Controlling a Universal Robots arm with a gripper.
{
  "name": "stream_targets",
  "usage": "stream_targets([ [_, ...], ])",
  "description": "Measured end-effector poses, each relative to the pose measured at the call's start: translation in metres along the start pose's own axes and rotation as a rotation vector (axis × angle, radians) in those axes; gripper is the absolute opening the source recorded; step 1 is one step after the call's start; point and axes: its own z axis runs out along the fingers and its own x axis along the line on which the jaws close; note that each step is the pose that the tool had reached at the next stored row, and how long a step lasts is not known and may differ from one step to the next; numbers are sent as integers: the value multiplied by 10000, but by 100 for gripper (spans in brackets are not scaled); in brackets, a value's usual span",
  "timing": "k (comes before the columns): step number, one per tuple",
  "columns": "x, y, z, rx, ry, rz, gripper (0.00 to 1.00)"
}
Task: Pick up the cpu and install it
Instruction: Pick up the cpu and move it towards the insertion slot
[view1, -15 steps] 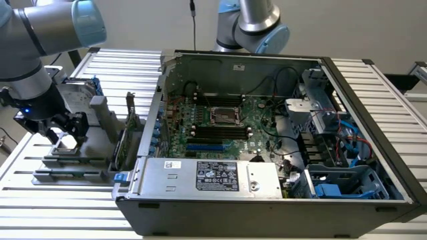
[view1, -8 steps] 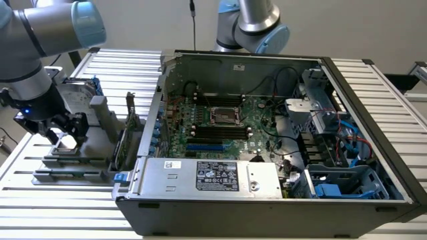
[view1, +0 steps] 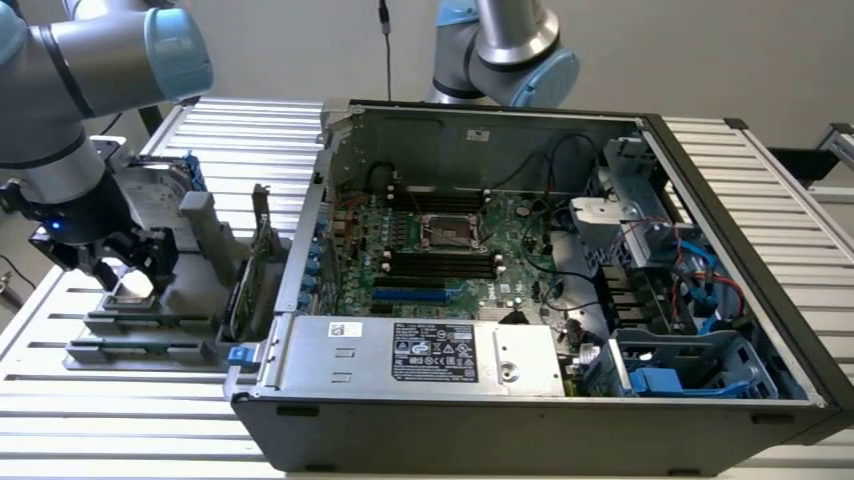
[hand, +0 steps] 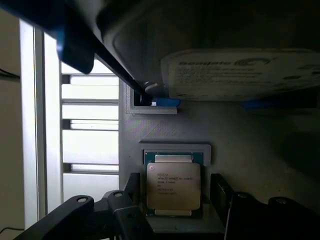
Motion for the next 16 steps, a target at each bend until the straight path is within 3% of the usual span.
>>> stream_targets([
  [4, 1, 0, 2, -1, -1, -1, 65],
  [5, 1, 0, 2, -1, -1, -1, 58],
  [16, 0, 1, 1, -1, -1, -17, 55],
])
